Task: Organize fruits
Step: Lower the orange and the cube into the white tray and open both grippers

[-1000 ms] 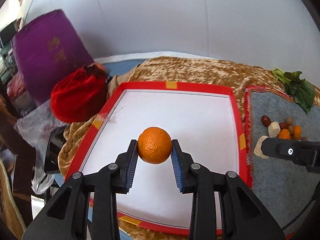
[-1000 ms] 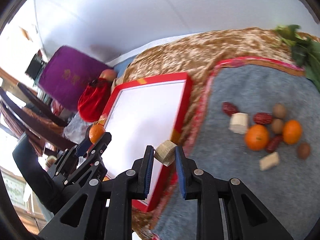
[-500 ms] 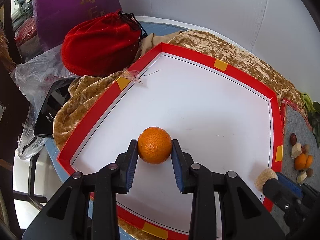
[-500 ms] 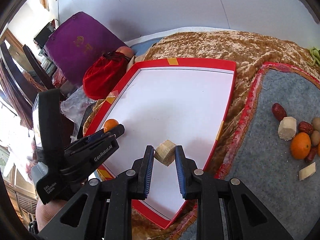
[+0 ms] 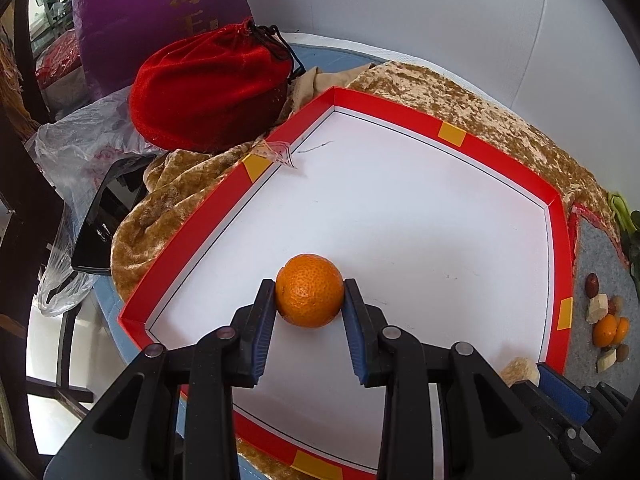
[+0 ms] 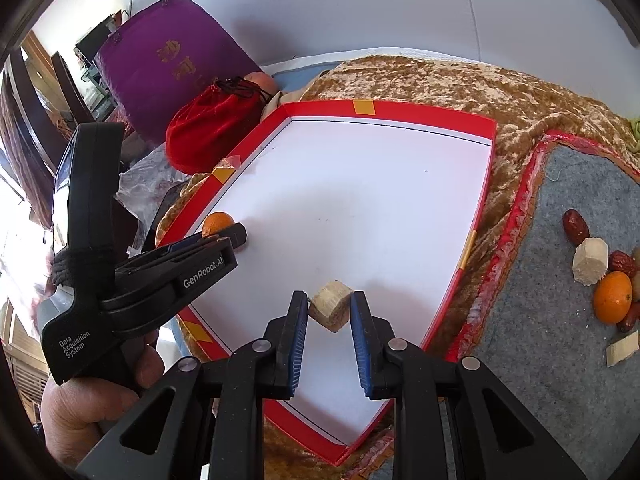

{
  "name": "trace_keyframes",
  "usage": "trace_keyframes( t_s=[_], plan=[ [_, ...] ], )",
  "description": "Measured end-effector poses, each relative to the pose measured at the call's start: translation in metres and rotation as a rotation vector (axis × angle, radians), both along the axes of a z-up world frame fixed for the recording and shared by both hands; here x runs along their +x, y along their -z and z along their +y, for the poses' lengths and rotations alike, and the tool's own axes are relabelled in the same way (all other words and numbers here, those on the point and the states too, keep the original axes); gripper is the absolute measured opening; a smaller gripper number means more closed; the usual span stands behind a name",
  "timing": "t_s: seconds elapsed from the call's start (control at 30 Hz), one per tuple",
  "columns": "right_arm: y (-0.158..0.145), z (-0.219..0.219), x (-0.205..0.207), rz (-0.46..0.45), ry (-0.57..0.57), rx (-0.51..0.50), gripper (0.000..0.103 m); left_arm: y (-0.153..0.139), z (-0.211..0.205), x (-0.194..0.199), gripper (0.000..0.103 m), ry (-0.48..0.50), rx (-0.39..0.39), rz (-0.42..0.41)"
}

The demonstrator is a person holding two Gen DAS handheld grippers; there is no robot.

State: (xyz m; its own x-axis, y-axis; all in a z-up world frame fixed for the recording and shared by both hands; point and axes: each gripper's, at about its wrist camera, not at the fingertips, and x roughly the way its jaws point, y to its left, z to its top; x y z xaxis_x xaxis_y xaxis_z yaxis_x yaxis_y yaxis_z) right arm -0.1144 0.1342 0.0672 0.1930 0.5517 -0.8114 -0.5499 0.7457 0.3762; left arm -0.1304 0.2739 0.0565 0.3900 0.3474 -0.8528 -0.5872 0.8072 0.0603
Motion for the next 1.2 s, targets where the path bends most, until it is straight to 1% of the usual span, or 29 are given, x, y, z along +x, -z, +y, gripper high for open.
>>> trace_keyframes(
  t_s=[0.53, 0.67, 0.83, 1.2],
  plan=[
    [-0.003, -0.001, -0.002, -0.012, 0.007, 0.002, 0.023, -0.001, -0.004, -0.001, 0.031, 0.005, 0.033, -0.006],
    [-0.003, -0.001, -0.003, -0.014, 0.005, 0.005, 0.025, -0.001, -0.005, -0.001, 0.031, 0.004, 0.039, -0.009],
    [-0.006, -0.001, -0.004, -0.026, 0.005, 0.009, 0.025, -0.002, -0.006, -0.002, 0.031, 0.002, 0.047, -0.014],
    [-0.010, -0.002, -0.006, -0.042, 0.010, 0.018, 0.025, -0.007, -0.009, -0.003, 0.031, 0.008, 0.085, -0.031]
  ],
)
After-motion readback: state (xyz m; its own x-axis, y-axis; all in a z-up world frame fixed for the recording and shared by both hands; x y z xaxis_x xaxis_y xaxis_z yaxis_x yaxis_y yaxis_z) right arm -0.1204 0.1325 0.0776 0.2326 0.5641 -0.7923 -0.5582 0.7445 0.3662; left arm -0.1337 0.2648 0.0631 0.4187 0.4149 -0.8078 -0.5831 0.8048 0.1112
